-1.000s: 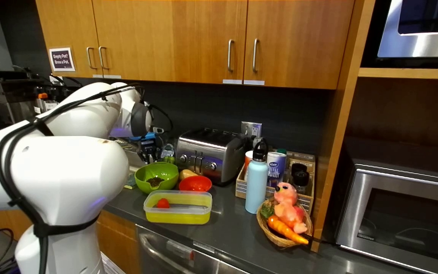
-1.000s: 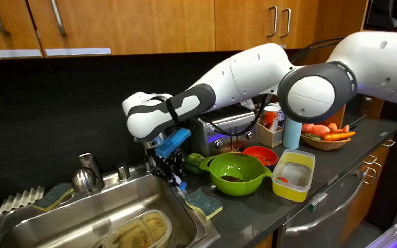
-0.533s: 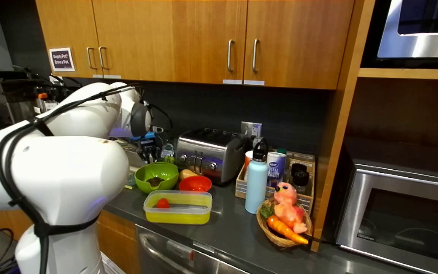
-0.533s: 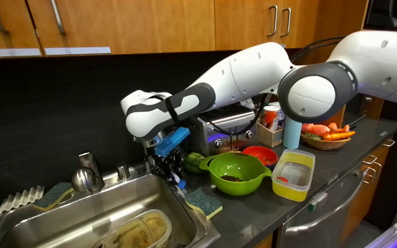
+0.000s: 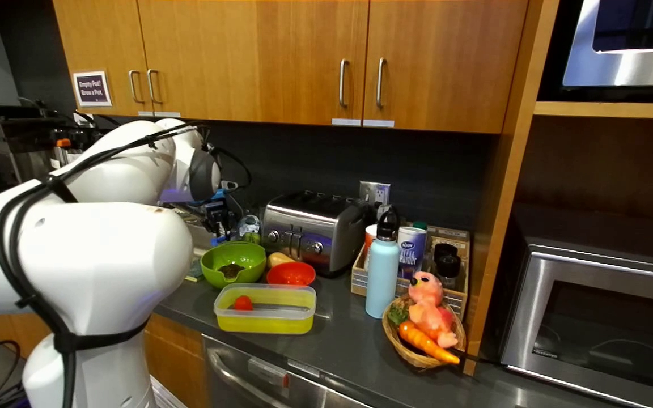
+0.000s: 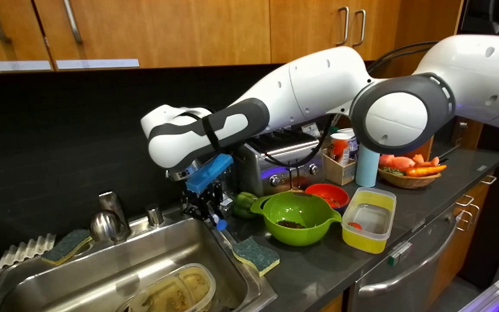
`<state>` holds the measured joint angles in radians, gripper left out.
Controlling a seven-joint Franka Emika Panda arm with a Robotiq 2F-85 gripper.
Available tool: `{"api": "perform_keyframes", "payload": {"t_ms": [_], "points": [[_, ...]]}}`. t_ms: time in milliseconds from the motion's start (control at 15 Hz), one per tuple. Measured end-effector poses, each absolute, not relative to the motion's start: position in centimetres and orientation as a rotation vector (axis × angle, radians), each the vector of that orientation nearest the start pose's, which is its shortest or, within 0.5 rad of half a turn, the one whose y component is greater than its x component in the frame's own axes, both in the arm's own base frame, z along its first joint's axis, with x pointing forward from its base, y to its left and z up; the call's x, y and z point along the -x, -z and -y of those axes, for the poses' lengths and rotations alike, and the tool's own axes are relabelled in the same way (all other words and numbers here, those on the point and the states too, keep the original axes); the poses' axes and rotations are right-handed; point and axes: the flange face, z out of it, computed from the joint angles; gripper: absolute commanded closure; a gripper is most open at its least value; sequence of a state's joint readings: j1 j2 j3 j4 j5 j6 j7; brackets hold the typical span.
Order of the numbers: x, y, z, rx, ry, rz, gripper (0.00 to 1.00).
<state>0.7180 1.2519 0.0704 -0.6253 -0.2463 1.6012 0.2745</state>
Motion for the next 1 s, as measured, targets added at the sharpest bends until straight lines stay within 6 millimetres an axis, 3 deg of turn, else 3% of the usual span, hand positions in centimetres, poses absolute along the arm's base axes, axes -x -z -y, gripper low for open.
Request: {"api": "perform_keyframes", "payload": {"t_ms": [333, 1000], "points": [[-57.8, -20.8, -51.7, 3.336, -0.207, 0.839, 0.92], [-57.2, -27.1, -53.5, 3.355, -0.041, 0.768, 0.92]]}}
